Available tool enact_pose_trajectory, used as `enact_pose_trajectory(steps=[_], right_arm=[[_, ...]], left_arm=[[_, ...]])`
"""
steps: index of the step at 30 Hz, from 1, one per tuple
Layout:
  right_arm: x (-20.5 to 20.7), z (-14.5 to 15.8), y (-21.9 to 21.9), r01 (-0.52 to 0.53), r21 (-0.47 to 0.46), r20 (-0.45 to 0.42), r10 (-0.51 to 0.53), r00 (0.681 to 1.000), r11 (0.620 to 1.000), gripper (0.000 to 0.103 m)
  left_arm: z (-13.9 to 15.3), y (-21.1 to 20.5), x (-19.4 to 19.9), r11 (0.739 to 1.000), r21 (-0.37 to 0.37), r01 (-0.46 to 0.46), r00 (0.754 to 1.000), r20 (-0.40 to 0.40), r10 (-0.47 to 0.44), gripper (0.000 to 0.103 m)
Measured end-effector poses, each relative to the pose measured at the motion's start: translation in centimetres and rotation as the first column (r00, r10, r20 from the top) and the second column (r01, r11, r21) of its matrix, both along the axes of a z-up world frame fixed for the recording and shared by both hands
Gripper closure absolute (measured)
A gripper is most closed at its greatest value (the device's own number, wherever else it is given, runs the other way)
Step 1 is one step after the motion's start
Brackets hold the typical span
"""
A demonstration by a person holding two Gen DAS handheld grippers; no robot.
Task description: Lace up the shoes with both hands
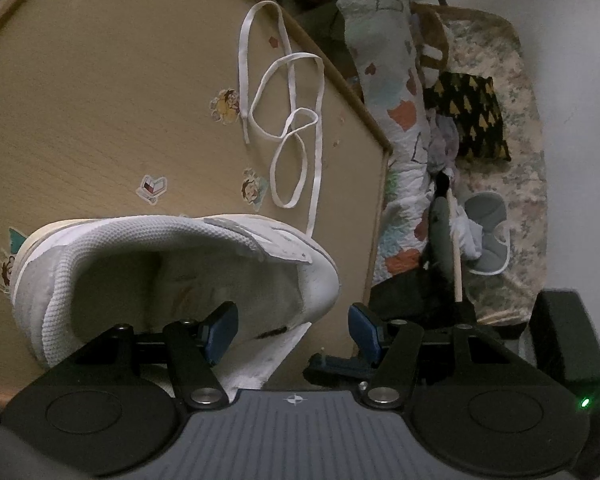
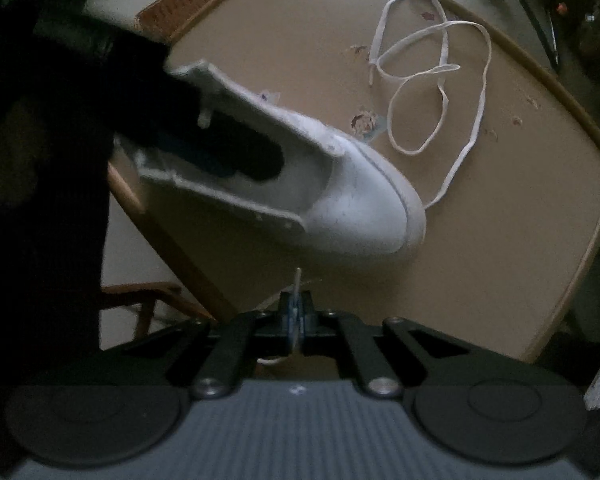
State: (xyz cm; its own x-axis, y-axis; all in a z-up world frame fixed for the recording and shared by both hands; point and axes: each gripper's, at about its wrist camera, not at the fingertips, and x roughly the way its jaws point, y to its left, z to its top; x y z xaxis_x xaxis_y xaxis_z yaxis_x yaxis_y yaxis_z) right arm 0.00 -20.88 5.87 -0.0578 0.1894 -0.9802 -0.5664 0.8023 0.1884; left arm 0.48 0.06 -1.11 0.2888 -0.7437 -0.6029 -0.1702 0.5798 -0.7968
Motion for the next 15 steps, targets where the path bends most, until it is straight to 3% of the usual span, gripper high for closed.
enact_pose_trajectory(steps=[11, 14, 15], right_arm=[[1.8, -0.7, 1.7, 0.019, -0.019, -0.097, -0.021, 0.995, 1.000, 0.101], [2.2, -0.8, 1.8, 0.028, -0.023, -0.104, -0.031, 0.994, 0.999, 0.101], [2.2, -0.7, 1.8, 0.031, -0.022, -0.106, -0.033, 0.994, 0.999, 0.101]], left_arm=[[-0.1, 0.0, -0.1, 1.000, -0.024, 0.003, 1.000, 0.006, -0.003, 0.041], [-0.2, 0.2, -0.3, 0.999, -0.044, -0.002, 1.000, -0.005, 0.002, 0.043], [-0.3, 0.2, -0.4, 0.999, -0.045, -0.002, 1.000, -0.006, 0.002, 0.049]])
